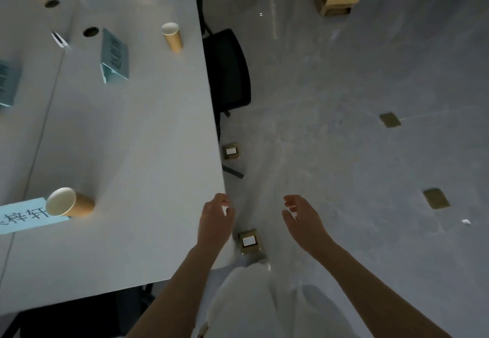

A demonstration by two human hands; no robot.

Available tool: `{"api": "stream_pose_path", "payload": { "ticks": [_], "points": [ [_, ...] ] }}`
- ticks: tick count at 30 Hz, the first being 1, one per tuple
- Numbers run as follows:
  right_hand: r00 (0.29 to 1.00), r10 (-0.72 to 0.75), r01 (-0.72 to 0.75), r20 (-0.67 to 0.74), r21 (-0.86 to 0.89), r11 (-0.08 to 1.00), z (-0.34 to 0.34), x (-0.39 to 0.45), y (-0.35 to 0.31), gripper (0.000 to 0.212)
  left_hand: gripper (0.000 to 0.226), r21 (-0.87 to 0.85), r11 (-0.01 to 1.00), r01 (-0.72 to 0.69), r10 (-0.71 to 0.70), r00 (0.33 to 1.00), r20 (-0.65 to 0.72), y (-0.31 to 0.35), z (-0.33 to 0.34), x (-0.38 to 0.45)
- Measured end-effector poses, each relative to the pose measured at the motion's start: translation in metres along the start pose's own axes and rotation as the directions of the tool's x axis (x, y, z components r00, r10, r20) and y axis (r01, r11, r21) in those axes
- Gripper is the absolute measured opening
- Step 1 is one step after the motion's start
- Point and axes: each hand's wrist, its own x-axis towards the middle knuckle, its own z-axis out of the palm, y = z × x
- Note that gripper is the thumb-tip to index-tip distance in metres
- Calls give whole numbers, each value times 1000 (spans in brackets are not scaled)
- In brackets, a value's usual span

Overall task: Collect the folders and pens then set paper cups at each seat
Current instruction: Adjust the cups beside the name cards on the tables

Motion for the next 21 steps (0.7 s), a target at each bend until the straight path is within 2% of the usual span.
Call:
{"api": "stream_pose_path", "payload": {
  "ticks": [3,8,12,17,21],
  "points": [
    [998,47,-48,31,27,998,-21,43,0,32,21,-9,999,39,-40,999,-27,21,5,37],
    [981,71,-79,179,36,996,-55,117,5,30,19,-100,986,133,-143,984,-105,59,23,91],
    [964,-12,11,266,5,1000,-95,204,-1,34,17,-153,965,214,-236,961,-144,106,50,145],
    [913,-174,212,368,-63,975,-160,300,-25,33,22,-217,925,313,-358,910,-212,163,71,208],
    [887,-227,271,402,-55,961,-191,374,-51,31,24,-231,919,319,-374,890,-259,198,76,255]
  ]
}}
